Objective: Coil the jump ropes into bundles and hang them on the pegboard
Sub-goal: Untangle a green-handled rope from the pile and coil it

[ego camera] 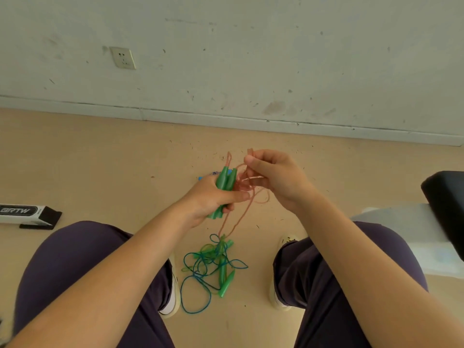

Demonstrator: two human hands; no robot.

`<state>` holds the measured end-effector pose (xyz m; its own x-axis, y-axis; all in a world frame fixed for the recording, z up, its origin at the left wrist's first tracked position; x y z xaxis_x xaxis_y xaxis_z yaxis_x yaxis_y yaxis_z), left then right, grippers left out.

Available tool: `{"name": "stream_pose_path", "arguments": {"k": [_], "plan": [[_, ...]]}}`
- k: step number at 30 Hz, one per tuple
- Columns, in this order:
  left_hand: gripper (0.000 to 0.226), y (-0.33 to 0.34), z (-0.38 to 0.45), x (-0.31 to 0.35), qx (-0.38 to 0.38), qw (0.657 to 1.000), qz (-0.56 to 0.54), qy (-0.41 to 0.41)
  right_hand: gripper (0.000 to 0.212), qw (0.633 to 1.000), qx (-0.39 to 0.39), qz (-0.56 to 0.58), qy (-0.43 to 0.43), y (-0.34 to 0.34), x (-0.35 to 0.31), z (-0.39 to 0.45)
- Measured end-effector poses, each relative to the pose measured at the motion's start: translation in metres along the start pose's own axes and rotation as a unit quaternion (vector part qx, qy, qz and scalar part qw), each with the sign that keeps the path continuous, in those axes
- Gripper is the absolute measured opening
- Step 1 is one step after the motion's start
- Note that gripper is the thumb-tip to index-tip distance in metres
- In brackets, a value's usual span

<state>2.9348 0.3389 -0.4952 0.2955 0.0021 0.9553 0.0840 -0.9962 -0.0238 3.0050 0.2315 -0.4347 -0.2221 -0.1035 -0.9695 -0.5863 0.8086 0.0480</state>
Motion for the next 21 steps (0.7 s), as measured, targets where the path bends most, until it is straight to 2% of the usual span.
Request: {"name": "stream_pose_path", "arguments": {"k": [3,5,7,12,14,18,21], "plan": [[0.018,-0.006,0.001,-0.005,0.013,0.998,0.056,-0.023,0.012,0.998,0.065,0.002,-0.027,-0.025,-0.011,0.001],[0.022,-0.008,0.002,-0.004,0.014,0.998,0.061,-0.020,0.011,0.992,0.118,-0.021,-0.037,-0.044,-0.016,0.000],[0.018,-0.012,0.002,0.001,0.026,0.998,0.058,-0.007,0.011,0.991,0.130,-0.028,-0.034,-0.048,-0.015,-0.002],[0.008,-0.017,0.002,0.008,0.072,0.995,0.058,0.030,0.013,0.999,0.035,0.001,-0.032,-0.022,-0.017,-0.006],[0.021,-0.017,0.002,0.011,0.088,0.995,0.018,0.047,0.012,0.999,-0.008,-0.004,-0.039,-0.010,-0.019,-0.008],[0.035,-0.012,0.000,0.017,0.056,0.994,-0.061,0.068,0.009,0.998,-0.056,-0.001,-0.043,0.009,-0.017,-0.011],[0.044,-0.008,0.000,0.015,0.020,0.997,-0.057,0.051,0.010,0.998,-0.045,0.012,-0.048,0.008,-0.017,-0.011]]}}
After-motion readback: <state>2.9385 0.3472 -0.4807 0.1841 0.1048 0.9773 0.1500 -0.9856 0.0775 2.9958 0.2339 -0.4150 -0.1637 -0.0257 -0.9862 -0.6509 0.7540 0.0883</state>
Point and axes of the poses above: each hand's wrist, its own z-axis towards the middle knuckle, its own y-axis out of the palm, x = y × z, the point moved 9 cm from there along z, towards the middle knuckle, and after that the axes turned 3 degrees about y, right-handed, at the moved point
